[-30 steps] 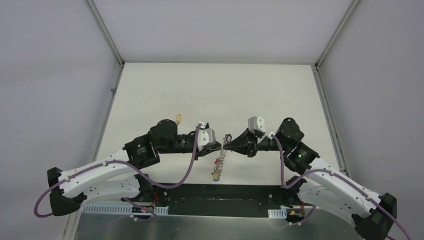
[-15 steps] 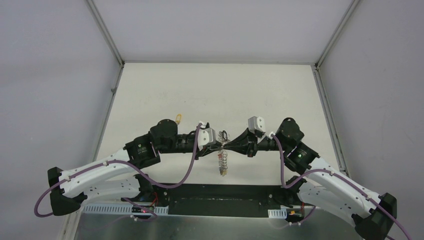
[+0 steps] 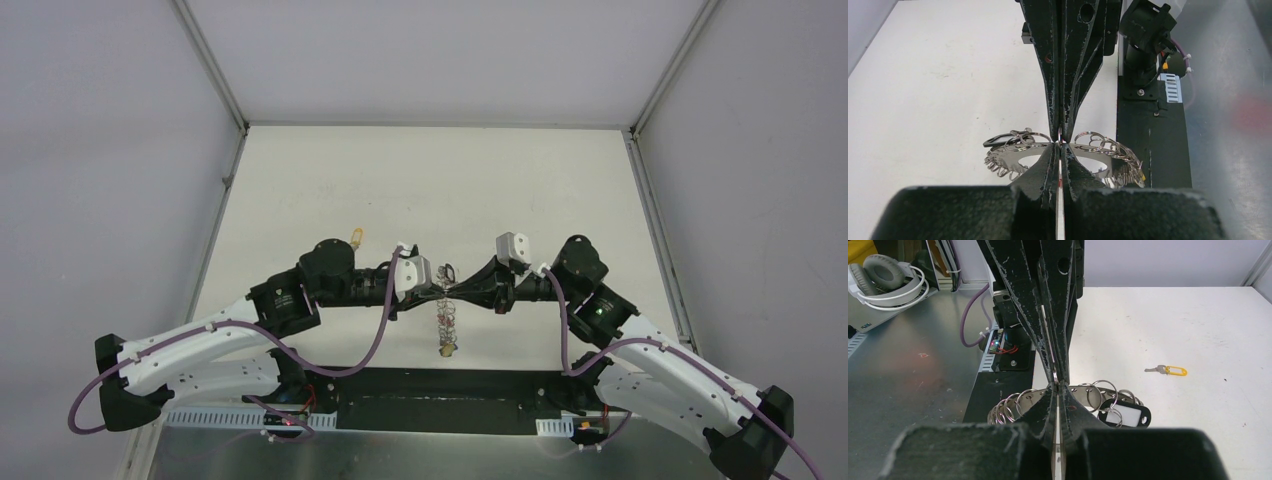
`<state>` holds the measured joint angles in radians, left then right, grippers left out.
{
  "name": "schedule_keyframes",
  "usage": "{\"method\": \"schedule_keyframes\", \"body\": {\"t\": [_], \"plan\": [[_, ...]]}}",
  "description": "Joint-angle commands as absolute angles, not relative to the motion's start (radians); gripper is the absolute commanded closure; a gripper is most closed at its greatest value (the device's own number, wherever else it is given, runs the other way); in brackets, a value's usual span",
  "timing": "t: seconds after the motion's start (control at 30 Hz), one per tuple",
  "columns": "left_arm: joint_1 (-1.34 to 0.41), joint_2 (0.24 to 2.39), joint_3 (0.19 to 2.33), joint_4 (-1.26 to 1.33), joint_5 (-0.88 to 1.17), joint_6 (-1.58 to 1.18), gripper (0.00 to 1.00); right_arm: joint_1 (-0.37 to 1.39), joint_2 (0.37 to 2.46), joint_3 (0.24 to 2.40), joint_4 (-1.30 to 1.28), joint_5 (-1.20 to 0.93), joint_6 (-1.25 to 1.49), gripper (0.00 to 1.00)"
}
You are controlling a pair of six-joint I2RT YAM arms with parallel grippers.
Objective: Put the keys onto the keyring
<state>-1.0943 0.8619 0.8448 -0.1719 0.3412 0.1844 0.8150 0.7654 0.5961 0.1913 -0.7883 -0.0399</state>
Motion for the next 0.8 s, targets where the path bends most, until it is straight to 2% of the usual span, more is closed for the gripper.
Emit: {"method": "schedule_keyframes", "body": {"t": [0.0,0.07,0.27,0.37,0.4,0.5,0.6,0.77], "plan": [[-1.103,0.84,0.864,-0.117,0.315,0.176,1.0,0.821,0.762,0.61,0.29,-0.795,-0.025,1.0],[-1.103,0.835,0.86,-0.118,0.305,0.174,1.0,0.82,0.76,0.605,0.29,-0.78,-0.018,0.93],[-1.103,0.825,0.849,-0.132,0.276,0.171,1.0,0.821,0.722,0.586,0.256,-0.696,-0.015,0.38],[-1.102,0.83,0.847,-0.143,0.255,0.157,1.0,0.821,0.703,0.579,0.221,-0.645,-0.02,0.16],[-1.101,0.834,0.847,-0.147,0.246,0.15,1.0,0.82,0.699,0.578,0.209,-0.63,-0.02,0.11],[-1.081,0.852,0.848,-0.155,0.235,0.123,1.0,0.819,0.695,0.581,0.176,-0.588,-0.005,0.01],[-1.021,0.875,0.85,-0.164,0.246,0.084,1.0,0.82,0.698,0.582,0.172,-0.498,0.088,0.0],[-0.893,0.897,0.851,-0.166,0.273,0.031,1.0,0.818,0.708,0.585,0.14,-0.222,0.304,0.0]]}}
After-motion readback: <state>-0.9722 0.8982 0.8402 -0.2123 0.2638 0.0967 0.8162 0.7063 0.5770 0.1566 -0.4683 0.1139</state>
